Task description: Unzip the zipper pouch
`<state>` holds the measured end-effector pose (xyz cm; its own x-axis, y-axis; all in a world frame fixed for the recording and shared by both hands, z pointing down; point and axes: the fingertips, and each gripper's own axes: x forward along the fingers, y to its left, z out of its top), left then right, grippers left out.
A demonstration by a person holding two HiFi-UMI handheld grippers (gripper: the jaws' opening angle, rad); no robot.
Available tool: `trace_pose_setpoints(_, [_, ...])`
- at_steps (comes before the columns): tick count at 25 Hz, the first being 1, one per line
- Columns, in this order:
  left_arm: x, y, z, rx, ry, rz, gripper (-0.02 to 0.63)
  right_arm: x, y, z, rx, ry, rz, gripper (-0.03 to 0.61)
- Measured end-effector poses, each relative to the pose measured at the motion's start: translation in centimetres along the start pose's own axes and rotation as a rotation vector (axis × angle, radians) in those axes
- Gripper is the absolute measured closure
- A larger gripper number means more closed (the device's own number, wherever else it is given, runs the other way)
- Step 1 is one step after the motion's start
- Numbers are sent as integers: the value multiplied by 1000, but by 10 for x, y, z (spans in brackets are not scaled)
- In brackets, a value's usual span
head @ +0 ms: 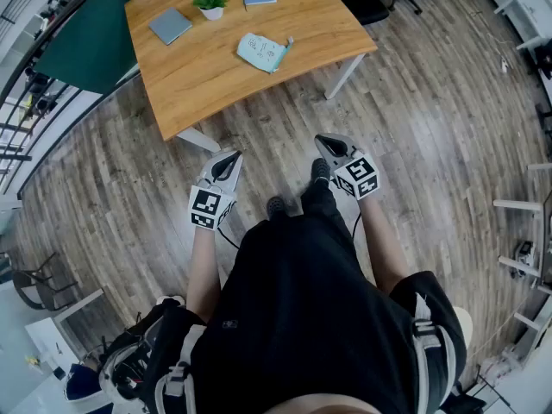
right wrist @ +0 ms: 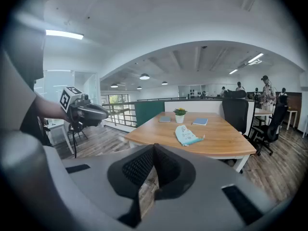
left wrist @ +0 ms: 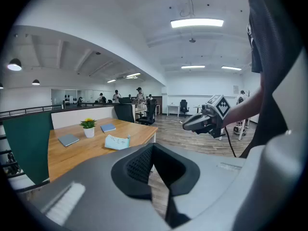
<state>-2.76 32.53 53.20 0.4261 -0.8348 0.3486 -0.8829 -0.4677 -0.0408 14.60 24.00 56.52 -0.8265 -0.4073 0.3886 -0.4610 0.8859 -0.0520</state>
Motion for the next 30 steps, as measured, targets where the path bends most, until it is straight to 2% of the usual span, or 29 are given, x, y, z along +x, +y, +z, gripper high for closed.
trace_pose_setpoints(12, [-8, 24, 1, -18, -6, 24, 612, 18, -1, 4, 10, 10, -16, 577])
trace_pose_setpoints(16, [13, 28, 7, -10, -5, 18, 612, 18, -24, 10, 90, -39, -25, 575])
trace_pose_setpoints(20, [37, 33, 19, 0, -2, 7, 612, 27, -50, 8, 78, -8, -46, 575])
trace_pose_setpoints(23, [54, 39, 24, 11, 15, 8, 612, 35, -72, 5, 116, 0, -61, 575])
trace_pose_setpoints(30, [92, 53, 41, 4, 41, 35, 612, 53, -98, 17, 147, -43, 61, 575])
